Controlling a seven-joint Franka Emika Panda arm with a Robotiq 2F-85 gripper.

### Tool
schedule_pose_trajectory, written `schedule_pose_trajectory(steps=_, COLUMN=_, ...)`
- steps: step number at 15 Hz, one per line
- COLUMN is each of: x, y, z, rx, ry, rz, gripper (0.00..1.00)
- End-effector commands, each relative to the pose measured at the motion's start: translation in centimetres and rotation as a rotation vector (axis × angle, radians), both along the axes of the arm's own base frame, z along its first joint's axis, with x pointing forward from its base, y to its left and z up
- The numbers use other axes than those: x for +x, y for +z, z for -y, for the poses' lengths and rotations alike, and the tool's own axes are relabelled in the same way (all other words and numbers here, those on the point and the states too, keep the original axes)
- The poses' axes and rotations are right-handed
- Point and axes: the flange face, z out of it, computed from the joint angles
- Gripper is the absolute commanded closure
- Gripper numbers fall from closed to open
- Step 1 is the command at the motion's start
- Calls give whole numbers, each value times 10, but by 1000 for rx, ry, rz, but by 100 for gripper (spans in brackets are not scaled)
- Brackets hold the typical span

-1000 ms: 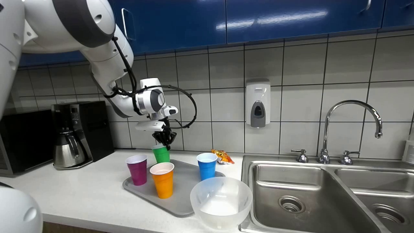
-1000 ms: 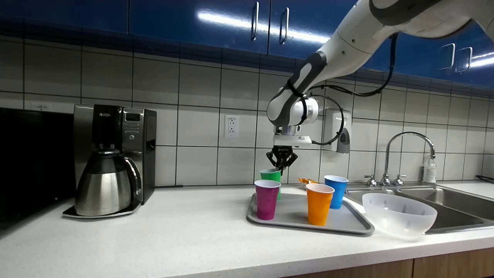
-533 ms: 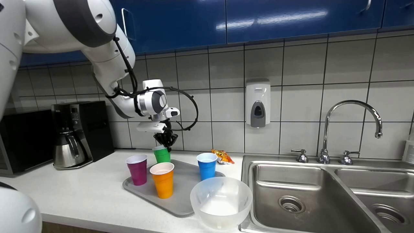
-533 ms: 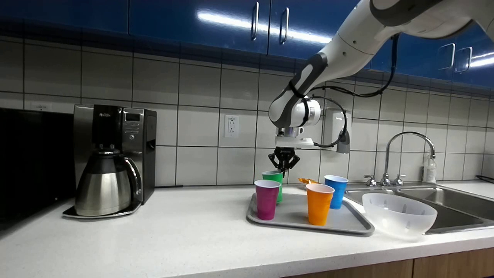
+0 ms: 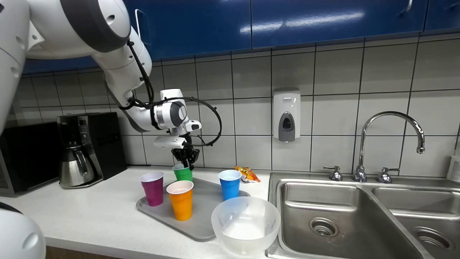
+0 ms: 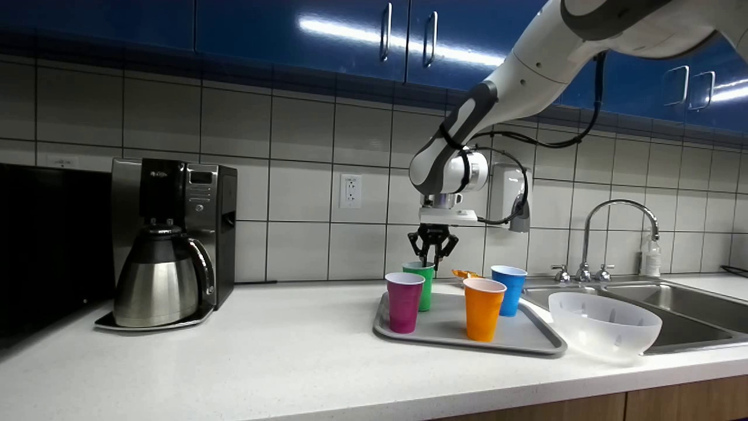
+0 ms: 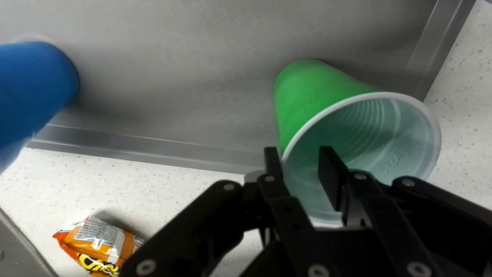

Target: Place all the cups on the tray

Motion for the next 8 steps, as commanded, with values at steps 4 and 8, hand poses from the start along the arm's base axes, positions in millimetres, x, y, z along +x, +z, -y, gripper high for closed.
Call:
schedule_pose_trajectory(steps=4, x=-11, y=11, z=6, rx=11, ry=-11, rz=-17, gripper=14)
schedule_pose_trajectory(steps=8, x=-14, y=24, z=6, rx=13, ry=-3, rz=4, gripper=0)
